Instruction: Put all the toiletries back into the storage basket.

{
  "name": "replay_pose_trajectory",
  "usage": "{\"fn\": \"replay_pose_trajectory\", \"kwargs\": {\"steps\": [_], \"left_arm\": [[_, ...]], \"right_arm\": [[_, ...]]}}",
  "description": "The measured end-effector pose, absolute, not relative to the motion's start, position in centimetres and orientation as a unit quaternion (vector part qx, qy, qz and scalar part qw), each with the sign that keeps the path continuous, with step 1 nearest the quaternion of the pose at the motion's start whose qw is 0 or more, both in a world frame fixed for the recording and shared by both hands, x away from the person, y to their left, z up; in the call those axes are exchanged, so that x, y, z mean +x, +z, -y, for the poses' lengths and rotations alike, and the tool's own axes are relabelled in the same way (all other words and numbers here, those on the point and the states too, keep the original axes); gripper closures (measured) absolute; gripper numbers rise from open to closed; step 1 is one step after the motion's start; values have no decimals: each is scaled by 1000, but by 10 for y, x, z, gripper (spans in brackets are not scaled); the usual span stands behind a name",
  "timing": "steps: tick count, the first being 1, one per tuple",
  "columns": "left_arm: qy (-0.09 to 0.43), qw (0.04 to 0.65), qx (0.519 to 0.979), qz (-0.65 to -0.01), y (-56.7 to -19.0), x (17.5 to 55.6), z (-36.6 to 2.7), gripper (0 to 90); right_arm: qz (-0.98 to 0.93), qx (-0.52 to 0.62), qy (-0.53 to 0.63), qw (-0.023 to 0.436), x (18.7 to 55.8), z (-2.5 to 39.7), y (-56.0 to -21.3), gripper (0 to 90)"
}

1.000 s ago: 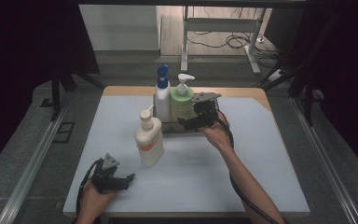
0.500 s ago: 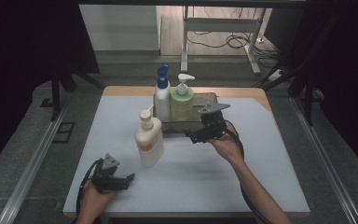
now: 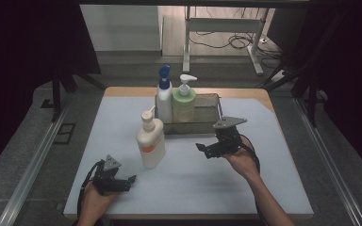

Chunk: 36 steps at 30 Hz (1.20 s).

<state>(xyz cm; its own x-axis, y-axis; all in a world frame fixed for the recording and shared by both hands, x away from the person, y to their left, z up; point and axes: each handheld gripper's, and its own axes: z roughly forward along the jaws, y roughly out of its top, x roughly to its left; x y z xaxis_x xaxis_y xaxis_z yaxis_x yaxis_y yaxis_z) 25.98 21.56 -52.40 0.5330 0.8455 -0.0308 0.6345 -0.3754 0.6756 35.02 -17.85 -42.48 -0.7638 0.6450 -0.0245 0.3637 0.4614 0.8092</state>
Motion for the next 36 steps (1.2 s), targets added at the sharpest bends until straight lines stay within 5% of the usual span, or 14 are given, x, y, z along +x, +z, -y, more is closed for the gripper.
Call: {"fn": "replay_pose_trajectory", "kwargs": {"steps": [36], "left_arm": [[163,324,813,-456,-524,260,-215,109]], "right_arm": [[-846,349,373,153,290,231,-506,19]]}}
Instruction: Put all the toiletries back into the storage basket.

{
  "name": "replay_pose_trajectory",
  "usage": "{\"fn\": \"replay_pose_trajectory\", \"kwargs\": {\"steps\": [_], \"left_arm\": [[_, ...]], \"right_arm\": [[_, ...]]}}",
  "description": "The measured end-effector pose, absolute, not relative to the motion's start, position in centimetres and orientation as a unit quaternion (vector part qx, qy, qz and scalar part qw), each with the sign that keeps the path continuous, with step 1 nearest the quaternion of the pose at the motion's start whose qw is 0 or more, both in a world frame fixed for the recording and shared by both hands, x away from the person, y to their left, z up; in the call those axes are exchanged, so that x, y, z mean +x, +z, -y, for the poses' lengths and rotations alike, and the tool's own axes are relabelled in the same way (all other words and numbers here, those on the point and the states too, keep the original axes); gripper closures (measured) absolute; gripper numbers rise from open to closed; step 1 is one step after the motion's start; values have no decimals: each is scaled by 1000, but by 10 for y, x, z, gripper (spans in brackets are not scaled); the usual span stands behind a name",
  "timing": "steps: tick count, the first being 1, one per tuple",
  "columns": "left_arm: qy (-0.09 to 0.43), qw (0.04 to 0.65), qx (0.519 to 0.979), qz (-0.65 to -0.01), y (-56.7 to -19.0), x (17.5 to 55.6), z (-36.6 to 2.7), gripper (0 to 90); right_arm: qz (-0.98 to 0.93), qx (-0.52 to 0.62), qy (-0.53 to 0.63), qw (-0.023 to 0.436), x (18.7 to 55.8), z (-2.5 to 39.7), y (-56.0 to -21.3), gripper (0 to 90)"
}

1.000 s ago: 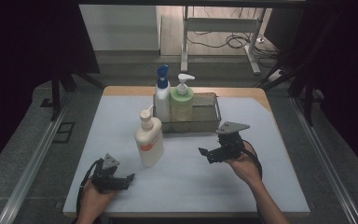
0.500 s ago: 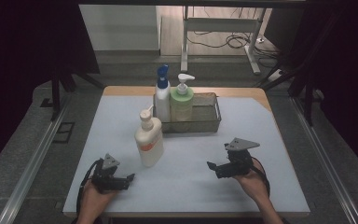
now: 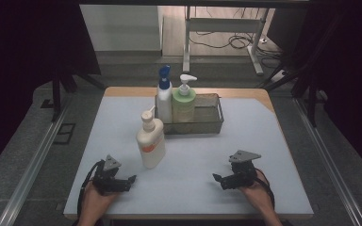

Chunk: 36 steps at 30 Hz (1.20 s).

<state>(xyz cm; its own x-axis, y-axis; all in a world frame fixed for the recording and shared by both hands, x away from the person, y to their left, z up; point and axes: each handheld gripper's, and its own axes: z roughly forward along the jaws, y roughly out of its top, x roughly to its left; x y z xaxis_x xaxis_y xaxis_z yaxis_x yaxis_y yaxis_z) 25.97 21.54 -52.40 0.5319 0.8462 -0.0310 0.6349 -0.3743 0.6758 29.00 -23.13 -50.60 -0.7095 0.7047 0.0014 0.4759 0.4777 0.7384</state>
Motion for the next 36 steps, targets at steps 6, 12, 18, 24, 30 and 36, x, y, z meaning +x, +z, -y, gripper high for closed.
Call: {"fn": "replay_pose_trajectory", "kwargs": {"steps": [6,12,18,24,30,36], "left_arm": [[163,325,813,-456,-524,260,-215,109],[163,324,813,-456,-524,260,-215,109],[161,324,813,-456,-524,260,-216,109],[159,324,813,-457,-523,261,-217,115],[164,321,809,-465,-520,262,-218,196],[150,350,800,-463,-511,265,-221,443]], "right_arm": [[-849,348,366,153,289,231,-513,19],[-848,350,367,152,288,234,-514,19],[-846,353,368,155,288,237,-515,19],[-847,354,366,154,288,238,-517,19],[-848,355,364,150,289,238,-519,23],[-853,354,355,148,290,236,-521,37]]}}
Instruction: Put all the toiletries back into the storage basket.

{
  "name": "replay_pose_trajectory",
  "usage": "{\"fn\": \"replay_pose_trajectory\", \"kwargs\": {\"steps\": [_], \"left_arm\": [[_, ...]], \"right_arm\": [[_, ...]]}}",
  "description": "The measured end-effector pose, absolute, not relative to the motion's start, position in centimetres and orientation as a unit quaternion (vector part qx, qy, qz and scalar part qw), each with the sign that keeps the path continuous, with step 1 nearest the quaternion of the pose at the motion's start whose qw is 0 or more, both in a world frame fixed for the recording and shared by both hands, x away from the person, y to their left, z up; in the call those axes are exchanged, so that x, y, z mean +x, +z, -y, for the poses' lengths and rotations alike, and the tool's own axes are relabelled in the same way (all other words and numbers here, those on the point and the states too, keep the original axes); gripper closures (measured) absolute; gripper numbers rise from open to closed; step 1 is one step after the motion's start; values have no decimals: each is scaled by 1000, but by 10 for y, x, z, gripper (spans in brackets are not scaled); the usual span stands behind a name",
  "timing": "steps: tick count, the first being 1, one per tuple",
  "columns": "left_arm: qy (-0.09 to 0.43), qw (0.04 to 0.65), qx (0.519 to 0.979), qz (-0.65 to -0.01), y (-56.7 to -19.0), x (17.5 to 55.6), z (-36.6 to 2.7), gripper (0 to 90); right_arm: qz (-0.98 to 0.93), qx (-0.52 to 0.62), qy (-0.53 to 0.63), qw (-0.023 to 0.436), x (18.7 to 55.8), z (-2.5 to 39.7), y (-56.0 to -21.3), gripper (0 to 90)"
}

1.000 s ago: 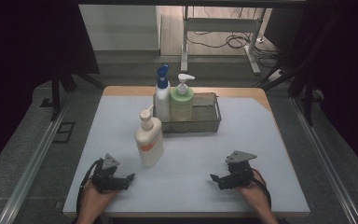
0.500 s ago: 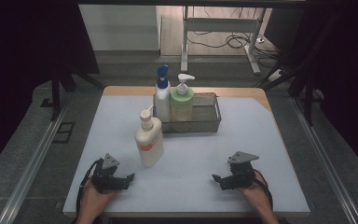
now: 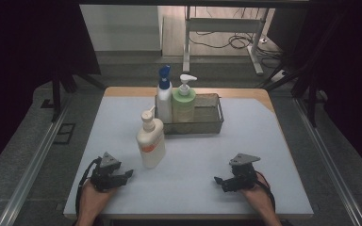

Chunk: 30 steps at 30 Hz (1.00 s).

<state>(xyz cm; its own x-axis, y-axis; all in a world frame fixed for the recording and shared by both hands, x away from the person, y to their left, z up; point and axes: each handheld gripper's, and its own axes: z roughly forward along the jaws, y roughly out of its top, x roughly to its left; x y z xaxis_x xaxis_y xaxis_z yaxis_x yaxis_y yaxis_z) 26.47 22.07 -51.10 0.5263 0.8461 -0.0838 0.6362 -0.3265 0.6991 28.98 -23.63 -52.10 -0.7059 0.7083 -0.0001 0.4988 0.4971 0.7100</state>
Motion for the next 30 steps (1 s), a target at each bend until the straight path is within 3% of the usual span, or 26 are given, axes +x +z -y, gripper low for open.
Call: {"fn": "replay_pose_trajectory", "kwargs": {"steps": [4,8,11,30], "left_arm": [[148,359,798,-461,-505,268,-220,593],[139,357,802,-459,-502,276,-220,808],[139,361,806,-448,-499,283,-219,892],[114,374,819,-419,-503,321,-194,896]], "right_arm": [[-855,356,350,143,291,236,-522,35],[-855,356,350,142,291,236,-522,34],[-855,357,350,142,291,236,-522,33],[-854,357,351,142,291,236,-522,33]]}}
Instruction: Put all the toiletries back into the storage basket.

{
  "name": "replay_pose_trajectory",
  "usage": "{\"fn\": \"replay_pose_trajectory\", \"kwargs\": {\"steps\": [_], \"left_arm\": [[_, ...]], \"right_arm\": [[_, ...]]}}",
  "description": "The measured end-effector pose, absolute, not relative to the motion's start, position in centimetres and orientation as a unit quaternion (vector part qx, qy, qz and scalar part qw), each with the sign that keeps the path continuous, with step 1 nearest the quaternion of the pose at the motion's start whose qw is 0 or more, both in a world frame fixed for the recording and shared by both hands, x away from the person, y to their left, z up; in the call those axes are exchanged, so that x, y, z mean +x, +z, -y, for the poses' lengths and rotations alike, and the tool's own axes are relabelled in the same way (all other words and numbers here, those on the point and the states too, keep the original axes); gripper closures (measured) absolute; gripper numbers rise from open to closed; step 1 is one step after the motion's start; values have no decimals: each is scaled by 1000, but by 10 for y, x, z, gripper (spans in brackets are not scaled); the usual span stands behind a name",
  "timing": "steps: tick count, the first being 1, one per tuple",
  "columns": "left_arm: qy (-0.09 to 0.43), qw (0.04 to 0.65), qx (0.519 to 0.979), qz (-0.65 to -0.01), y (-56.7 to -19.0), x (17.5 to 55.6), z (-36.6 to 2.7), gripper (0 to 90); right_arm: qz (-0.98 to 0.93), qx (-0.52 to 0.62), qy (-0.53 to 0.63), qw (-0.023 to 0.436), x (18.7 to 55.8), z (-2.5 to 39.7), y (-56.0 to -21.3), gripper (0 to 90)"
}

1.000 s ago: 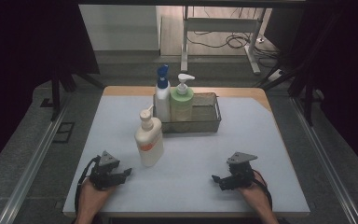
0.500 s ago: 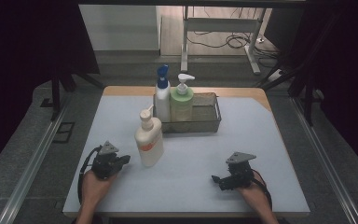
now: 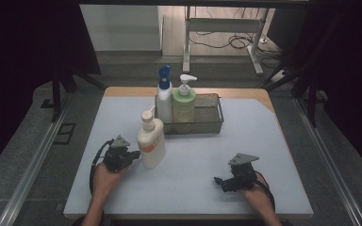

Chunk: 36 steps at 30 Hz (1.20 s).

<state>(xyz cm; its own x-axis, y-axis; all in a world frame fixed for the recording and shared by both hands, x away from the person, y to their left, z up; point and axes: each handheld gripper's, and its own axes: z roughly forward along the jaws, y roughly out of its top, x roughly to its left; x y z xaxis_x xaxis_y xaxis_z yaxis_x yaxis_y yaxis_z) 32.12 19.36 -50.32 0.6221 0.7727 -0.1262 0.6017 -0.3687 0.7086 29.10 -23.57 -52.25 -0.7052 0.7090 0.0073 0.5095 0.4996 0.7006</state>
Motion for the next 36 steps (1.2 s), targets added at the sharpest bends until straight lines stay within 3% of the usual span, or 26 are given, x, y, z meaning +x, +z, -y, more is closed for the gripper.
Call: {"fn": "replay_pose_trajectory", "kwargs": {"steps": [36], "left_arm": [[70,382,841,-377,-513,300,-150,896]], "right_arm": [[-855,356,349,143,291,236,-522,33]]}}
